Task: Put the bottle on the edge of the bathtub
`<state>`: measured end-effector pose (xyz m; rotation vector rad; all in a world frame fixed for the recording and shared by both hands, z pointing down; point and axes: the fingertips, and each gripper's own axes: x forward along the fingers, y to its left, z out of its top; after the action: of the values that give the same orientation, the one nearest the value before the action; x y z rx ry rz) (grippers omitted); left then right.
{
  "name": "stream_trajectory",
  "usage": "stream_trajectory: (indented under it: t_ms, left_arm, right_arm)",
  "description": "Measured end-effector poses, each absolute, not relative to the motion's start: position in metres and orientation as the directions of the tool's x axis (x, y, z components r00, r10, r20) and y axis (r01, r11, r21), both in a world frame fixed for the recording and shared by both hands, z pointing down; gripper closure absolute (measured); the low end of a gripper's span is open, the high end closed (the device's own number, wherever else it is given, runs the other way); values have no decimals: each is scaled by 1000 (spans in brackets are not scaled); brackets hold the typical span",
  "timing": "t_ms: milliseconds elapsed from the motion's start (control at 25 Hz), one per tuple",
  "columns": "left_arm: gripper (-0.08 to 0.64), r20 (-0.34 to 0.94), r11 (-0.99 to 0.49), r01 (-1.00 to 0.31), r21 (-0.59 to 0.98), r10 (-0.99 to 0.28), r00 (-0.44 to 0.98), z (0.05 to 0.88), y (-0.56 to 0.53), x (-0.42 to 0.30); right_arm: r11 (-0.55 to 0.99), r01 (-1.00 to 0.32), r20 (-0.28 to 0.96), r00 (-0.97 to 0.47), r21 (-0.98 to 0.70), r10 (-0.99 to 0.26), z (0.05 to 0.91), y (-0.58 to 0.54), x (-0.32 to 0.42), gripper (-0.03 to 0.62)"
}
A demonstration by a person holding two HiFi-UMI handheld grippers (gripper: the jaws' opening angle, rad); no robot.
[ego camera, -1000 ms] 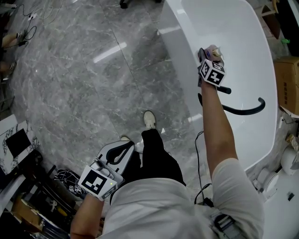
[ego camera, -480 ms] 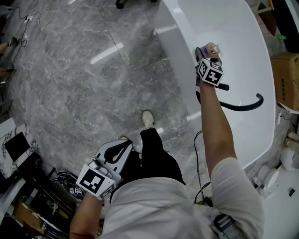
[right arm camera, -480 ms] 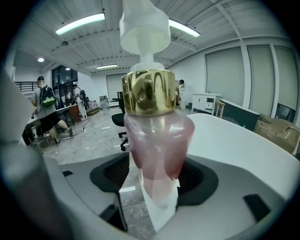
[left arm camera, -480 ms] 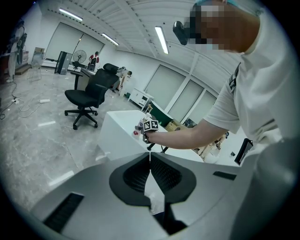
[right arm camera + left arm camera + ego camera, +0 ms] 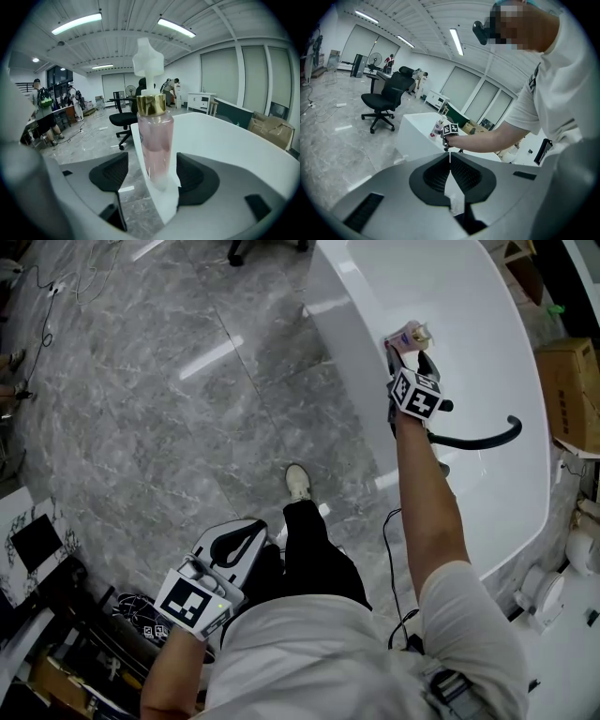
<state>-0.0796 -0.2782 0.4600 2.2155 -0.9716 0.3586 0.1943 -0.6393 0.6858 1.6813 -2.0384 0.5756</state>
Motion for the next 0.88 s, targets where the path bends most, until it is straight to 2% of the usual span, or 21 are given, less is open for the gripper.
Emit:
stream_trajectory:
  t_ms: [440,560,720,880]
  left_arm:
    - [538,438,-556,-699,449,-545,715,437,-245,-83]
    - [538,423,-576,-689,440,-543,725,430,-230,-87]
    - [538,402,-603,-676,423,-544,736,421,-209,-91]
    - [538,379,-627,-669,399,-552,743,409,-187,-97]
  right_arm:
    - [185,-978,541,-207,-96,-815,643,-556,173,359]
    - [227,-967,522,-252,-113,-815,621,-524,157,404]
    - [292,-948,492,-315,-125,-812,588,-475,133,516]
    - [338,-929,469,-368,-150,-803,557,-424,115,564]
